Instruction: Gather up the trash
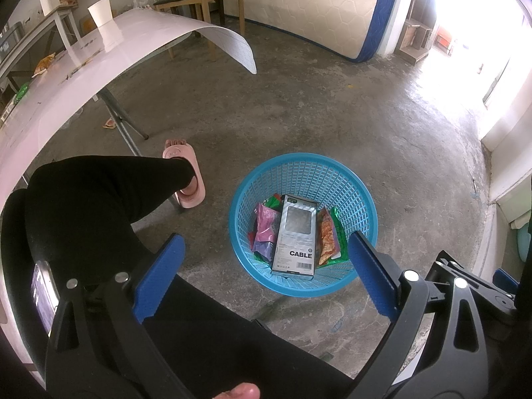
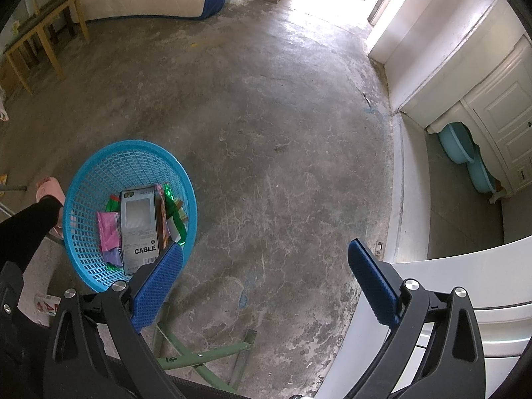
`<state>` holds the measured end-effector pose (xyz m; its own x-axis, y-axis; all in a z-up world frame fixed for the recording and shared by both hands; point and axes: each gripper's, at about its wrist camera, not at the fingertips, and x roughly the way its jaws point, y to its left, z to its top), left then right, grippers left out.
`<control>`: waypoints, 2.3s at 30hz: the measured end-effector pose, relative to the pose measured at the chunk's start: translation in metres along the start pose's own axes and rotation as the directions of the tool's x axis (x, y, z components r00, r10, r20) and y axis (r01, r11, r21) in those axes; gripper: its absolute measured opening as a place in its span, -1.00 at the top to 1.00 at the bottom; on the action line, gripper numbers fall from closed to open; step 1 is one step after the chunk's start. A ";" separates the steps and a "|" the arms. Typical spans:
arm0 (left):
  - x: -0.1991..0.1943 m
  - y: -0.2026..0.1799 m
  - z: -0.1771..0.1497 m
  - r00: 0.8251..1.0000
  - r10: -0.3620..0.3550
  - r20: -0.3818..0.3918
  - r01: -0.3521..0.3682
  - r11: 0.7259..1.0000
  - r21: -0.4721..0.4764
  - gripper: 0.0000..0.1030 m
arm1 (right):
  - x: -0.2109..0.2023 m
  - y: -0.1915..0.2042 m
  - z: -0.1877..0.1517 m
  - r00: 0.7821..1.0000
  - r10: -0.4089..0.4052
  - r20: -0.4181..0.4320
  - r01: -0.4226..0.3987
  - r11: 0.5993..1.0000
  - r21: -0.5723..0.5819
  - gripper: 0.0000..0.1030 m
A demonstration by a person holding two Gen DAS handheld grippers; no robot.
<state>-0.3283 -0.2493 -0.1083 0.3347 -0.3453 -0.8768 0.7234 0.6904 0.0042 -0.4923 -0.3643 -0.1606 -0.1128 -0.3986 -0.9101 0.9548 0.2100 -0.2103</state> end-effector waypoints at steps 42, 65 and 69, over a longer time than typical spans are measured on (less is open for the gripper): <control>0.000 -0.001 0.001 1.000 0.007 -0.001 -0.007 1.000 0.010 -0.83 | 0.006 -0.010 -0.003 1.000 0.018 -0.021 -0.017 0.999 0.042 -0.88; 0.000 -0.002 0.001 1.000 0.007 0.000 -0.007 1.000 0.010 -0.83 | 0.009 -0.011 -0.005 0.999 0.020 -0.028 -0.019 0.999 0.042 -0.88; -0.001 -0.002 0.001 1.000 0.007 0.000 -0.007 1.000 0.010 -0.83 | 0.011 -0.012 -0.006 0.999 0.022 -0.035 -0.021 0.999 0.042 -0.88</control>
<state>-0.3294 -0.2512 -0.1073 0.3399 -0.3408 -0.8765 0.7269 0.6866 0.0149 -0.5067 -0.3656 -0.1699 -0.1010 -0.3620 -0.9267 0.9677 0.1807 -0.1760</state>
